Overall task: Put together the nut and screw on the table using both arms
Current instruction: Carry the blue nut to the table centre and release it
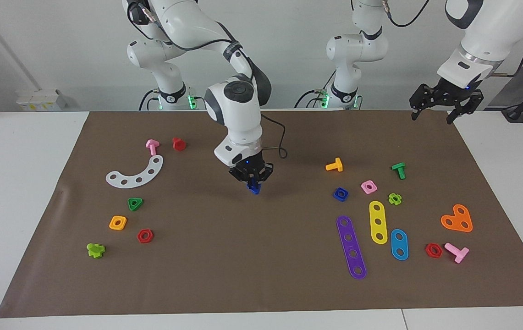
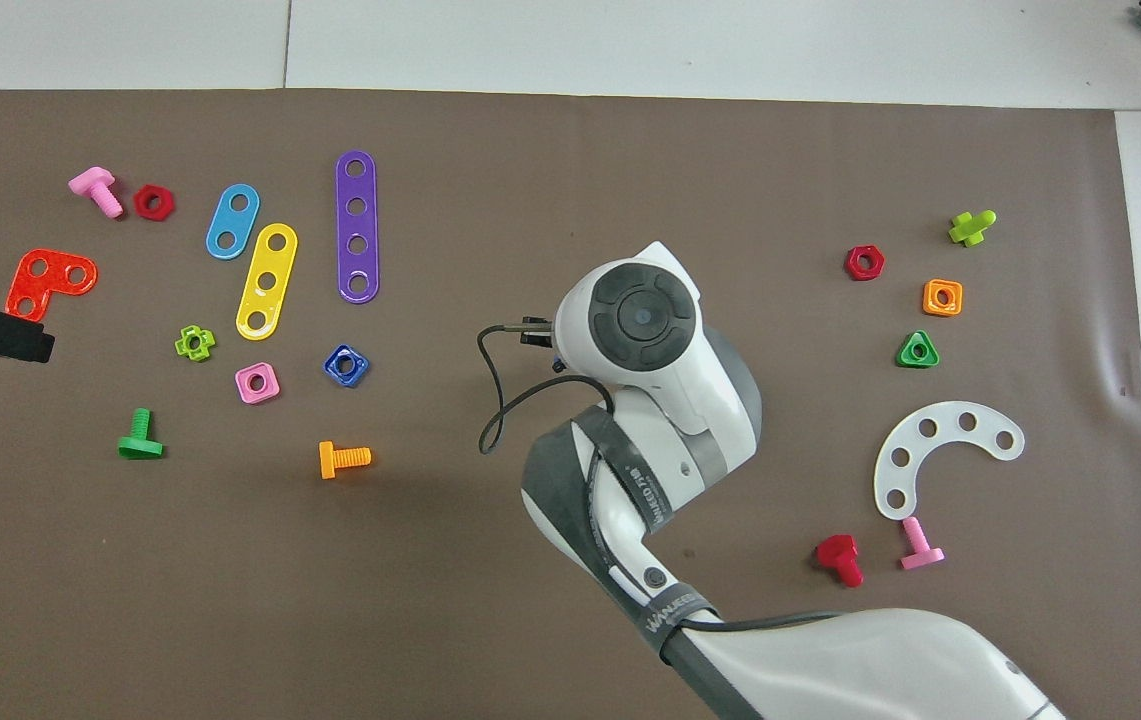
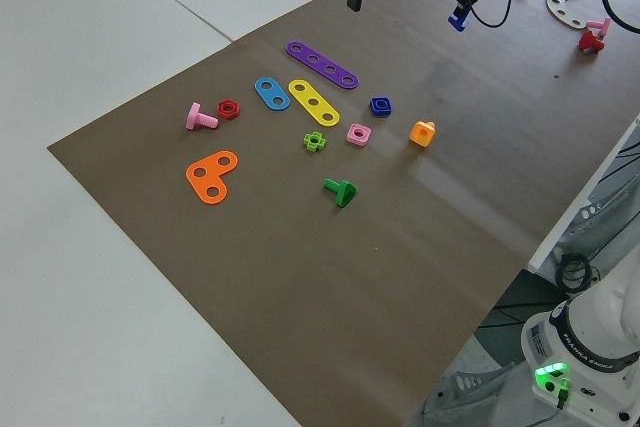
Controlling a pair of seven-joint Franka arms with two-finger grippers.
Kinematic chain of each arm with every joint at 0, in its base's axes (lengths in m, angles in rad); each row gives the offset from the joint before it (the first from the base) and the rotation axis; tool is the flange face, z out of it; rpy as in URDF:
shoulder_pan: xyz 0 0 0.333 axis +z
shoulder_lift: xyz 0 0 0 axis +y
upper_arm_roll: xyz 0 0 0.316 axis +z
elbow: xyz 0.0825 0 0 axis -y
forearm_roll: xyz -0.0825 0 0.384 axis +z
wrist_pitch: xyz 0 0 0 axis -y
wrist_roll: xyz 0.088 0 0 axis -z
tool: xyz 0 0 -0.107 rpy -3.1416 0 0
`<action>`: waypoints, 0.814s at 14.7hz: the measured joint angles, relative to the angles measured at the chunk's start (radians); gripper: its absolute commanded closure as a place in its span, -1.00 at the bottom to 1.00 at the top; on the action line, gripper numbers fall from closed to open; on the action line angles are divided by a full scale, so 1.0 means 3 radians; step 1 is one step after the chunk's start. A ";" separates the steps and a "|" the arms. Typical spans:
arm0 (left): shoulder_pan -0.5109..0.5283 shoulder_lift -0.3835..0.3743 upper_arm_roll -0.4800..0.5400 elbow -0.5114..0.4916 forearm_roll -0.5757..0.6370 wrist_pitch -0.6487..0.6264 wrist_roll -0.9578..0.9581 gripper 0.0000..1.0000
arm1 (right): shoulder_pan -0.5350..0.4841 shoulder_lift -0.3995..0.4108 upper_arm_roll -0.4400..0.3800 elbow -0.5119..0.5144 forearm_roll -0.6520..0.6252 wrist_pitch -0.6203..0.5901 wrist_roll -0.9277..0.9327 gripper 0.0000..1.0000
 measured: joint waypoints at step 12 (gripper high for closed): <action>0.0000 0.0000 0.0000 0.0000 0.0000 0.0000 0.0000 -1.00 | 0.0228 0.0518 -0.0008 0.0282 -0.0084 0.0290 0.0342 -1.00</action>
